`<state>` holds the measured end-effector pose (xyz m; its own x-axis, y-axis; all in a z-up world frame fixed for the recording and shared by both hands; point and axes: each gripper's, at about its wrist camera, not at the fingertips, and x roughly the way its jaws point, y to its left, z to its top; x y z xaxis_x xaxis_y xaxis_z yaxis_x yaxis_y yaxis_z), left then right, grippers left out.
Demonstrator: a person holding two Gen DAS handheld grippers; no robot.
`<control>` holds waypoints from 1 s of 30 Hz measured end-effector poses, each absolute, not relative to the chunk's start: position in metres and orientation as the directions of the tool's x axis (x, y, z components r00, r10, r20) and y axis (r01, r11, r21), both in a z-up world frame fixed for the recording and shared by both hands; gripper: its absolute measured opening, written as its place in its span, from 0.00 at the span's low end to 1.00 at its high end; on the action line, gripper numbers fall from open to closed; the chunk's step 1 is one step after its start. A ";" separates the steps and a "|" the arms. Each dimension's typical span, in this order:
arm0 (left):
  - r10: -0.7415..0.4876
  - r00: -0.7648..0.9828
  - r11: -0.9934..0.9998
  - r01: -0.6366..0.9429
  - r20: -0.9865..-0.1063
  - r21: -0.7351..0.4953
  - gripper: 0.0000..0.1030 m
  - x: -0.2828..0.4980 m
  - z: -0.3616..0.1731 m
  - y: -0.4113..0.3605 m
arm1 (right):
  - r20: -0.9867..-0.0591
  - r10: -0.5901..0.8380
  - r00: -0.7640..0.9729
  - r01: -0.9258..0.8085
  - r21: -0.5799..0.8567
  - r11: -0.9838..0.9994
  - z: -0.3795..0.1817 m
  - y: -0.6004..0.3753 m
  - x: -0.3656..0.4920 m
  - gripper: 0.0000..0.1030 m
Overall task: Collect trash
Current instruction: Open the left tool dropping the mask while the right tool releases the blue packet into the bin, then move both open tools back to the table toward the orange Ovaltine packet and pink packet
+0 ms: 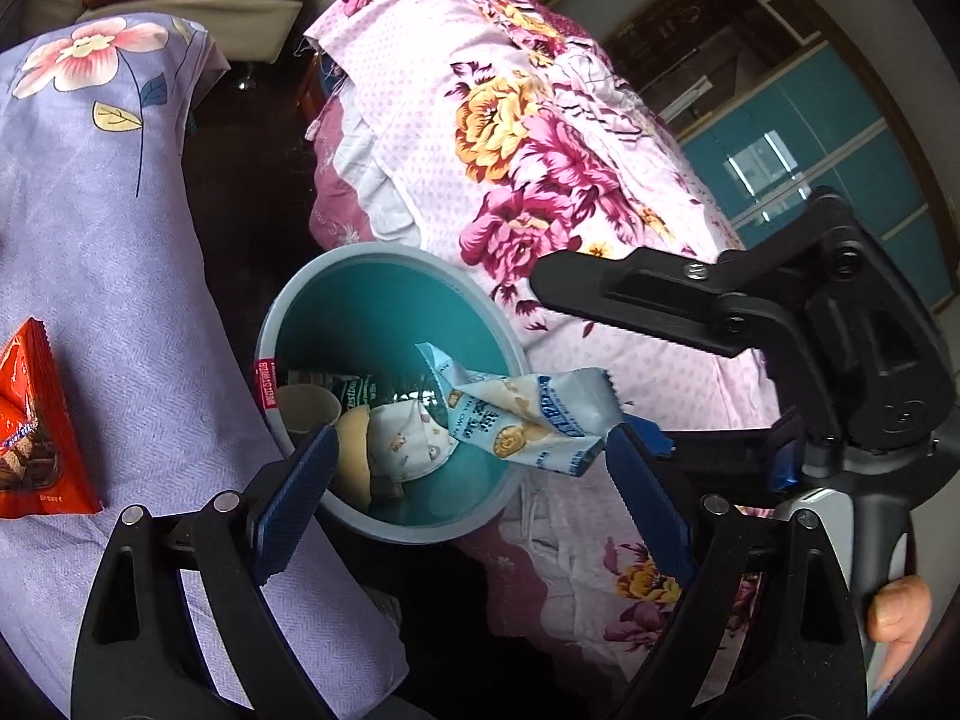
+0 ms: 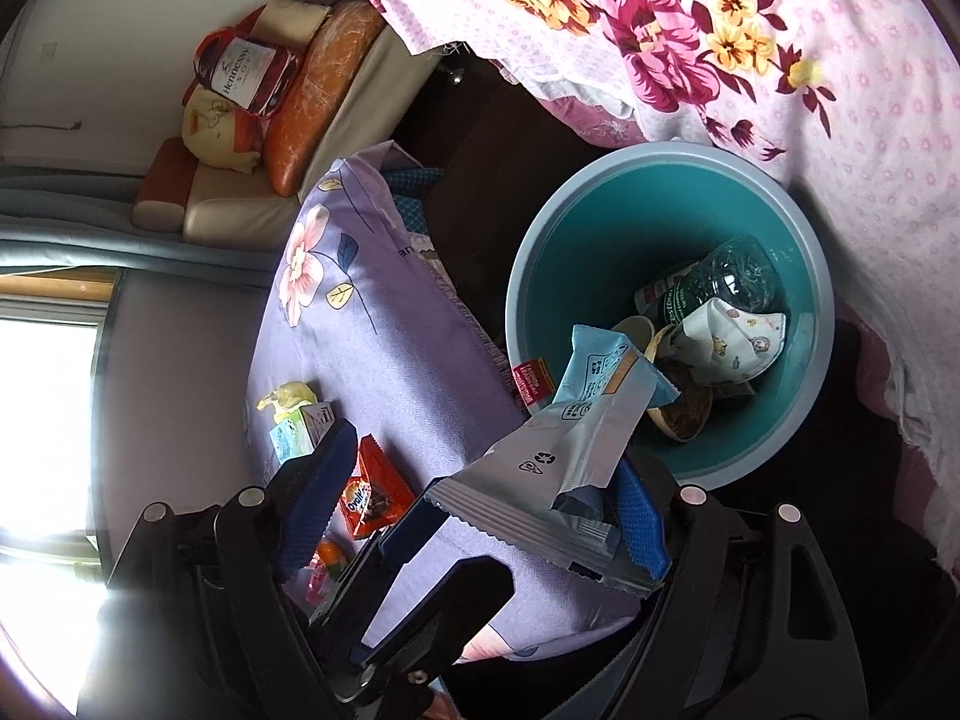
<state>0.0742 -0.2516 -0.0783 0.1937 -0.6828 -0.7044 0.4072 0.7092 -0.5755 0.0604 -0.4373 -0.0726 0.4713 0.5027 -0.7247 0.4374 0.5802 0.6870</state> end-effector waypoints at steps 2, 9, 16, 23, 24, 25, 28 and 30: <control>-0.667 0.195 0.724 0.398 -0.719 -0.563 0.88 0.079 -0.085 -0.253 | -0.720 0.507 0.474 0.435 0.692 0.576 -0.073 -0.438 0.060 0.74; -0.583 0.243 0.792 0.385 -0.776 -0.475 0.88 0.096 -0.099 -0.253 | -0.716 0.509 0.477 0.434 0.696 0.572 -0.069 -0.441 0.060 0.74; -0.551 0.248 0.812 0.378 -0.797 -0.445 0.88 0.101 -0.106 -0.246 | -0.727 0.504 0.467 0.425 0.684 0.592 -0.064 -0.441 0.057 0.74; -0.535 0.283 0.821 0.399 -0.797 -0.409 0.88 0.089 -0.088 -0.225 | -0.757 0.475 0.448 0.431 0.648 0.628 -0.063 -0.434 0.056 0.74; -0.531 0.287 0.822 0.403 -0.798 -0.402 0.88 0.087 -0.085 -0.221 | -0.763 0.468 0.446 0.425 0.641 0.639 -0.062 -0.431 0.056 0.74; -0.526 0.291 0.824 0.405 -0.799 -0.395 0.88 0.085 -0.082 -0.215 | -0.768 0.462 0.444 0.420 0.634 0.650 -0.061 -0.429 0.056 0.74; -0.517 0.294 0.828 0.410 -0.804 -0.383 0.89 0.079 -0.076 -0.199 | -0.786 0.443 0.432 0.396 0.606 0.690 -0.058 -0.416 0.057 0.74; -0.507 0.295 0.834 0.403 -0.810 -0.376 0.89 0.077 -0.073 -0.185 | -0.797 0.427 0.426 0.376 0.586 0.718 -0.056 -0.404 0.058 0.74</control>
